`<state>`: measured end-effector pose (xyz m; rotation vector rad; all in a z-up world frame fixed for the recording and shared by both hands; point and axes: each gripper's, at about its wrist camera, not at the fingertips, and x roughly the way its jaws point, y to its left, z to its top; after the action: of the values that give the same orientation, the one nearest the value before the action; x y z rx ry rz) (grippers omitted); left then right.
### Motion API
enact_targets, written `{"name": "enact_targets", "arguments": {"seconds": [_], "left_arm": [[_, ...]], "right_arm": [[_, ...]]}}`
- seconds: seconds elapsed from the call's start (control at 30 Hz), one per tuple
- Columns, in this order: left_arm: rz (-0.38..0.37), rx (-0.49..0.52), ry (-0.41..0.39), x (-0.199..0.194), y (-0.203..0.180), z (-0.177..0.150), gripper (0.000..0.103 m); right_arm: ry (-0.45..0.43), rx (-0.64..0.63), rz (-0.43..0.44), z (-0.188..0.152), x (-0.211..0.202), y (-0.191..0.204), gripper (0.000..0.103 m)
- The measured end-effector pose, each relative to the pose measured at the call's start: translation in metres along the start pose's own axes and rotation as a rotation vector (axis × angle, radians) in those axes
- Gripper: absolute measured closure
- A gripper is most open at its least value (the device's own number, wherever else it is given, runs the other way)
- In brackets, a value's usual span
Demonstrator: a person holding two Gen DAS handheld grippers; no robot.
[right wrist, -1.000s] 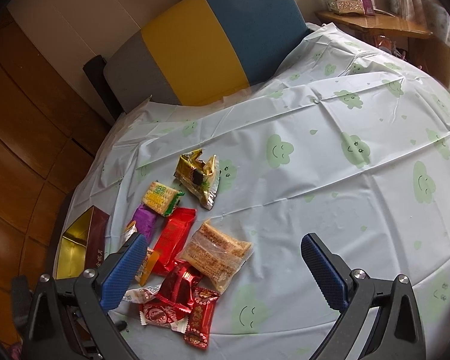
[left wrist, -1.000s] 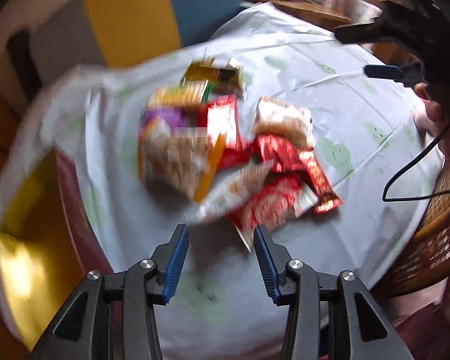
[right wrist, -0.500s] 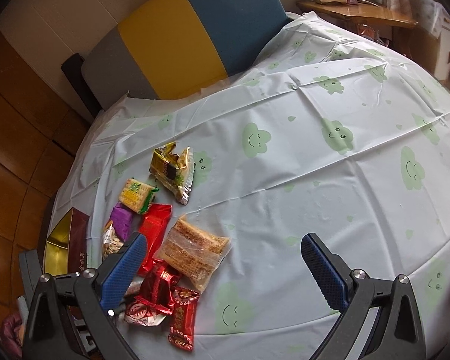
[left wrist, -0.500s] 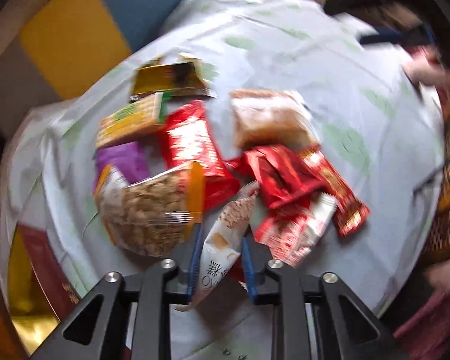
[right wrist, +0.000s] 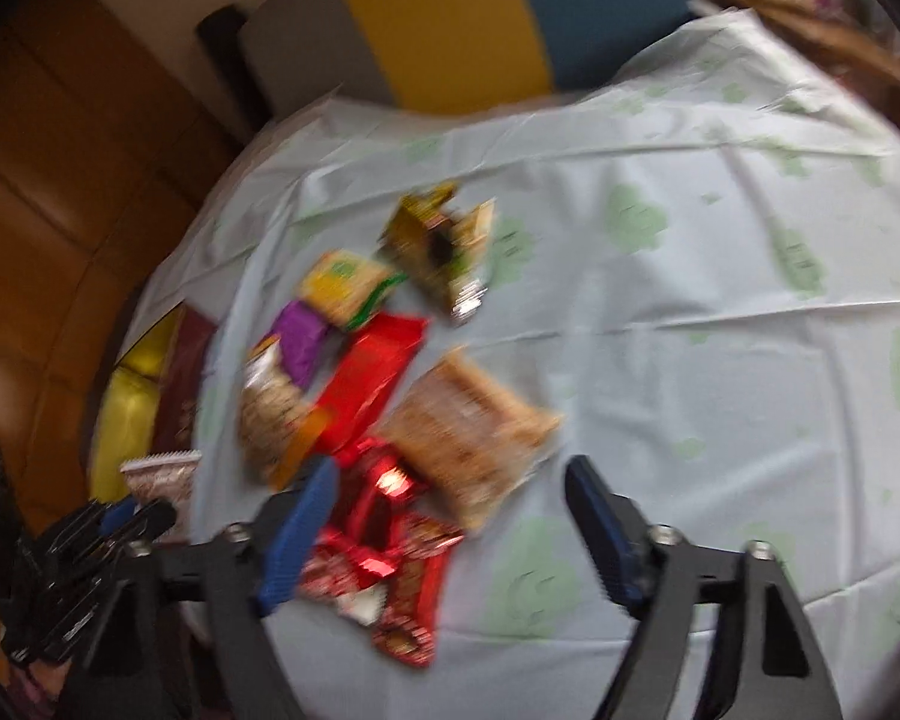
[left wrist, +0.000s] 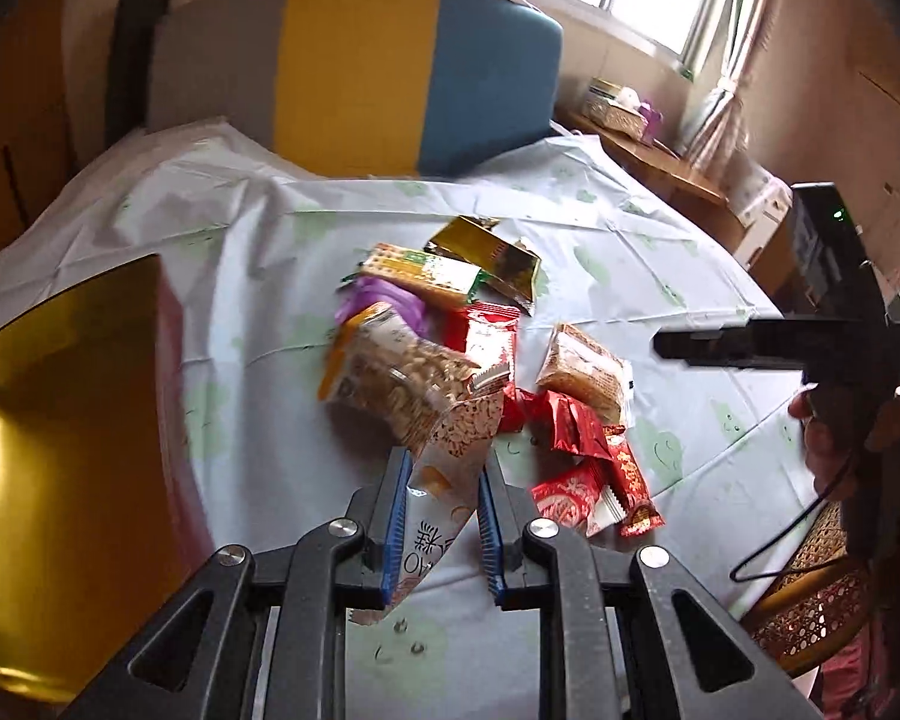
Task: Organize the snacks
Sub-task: 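Carry the white packet into the gold tin and release it while the right gripper grasps a red foil packet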
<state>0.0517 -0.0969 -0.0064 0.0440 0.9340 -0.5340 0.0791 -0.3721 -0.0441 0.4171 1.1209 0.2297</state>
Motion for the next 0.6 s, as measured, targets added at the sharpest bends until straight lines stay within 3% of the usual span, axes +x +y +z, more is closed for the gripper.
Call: {"name": "enact_targets", "arguments": {"seconds": [0.13,0.3,0.33,0.37,0.43,0.6], "left_arm": [[-0.007,-0.019,-0.047,-0.006,0.006,-0.003,0.082],[-0.018,-0.091,-0.1,-0.028,0.032,-0.004,0.082],[-0.02,-0.119,-0.115,-0.035,0.042,-0.003,0.082],[-0.02,-0.163,-0.131,-0.042,0.057,-0.001,0.082],[-0.006,-0.248,-0.144,-0.048,0.085,0.001,0.082],[0.038,-0.527,-0.13,-0.042,0.173,0.012,0.082]], "right_arm": [[0.103,-0.022,0.072,-0.004,0.027,0.025,0.035],[0.198,-0.038,-0.054,-0.002,0.071,0.034,0.035],[0.201,-0.059,-0.083,-0.003,0.077,0.035,0.039],[0.2,-0.073,-0.105,-0.004,0.08,0.037,0.046],[0.189,-0.103,-0.135,-0.006,0.084,0.04,0.051],[0.187,-0.194,-0.196,-0.015,0.094,0.054,0.054]]}}
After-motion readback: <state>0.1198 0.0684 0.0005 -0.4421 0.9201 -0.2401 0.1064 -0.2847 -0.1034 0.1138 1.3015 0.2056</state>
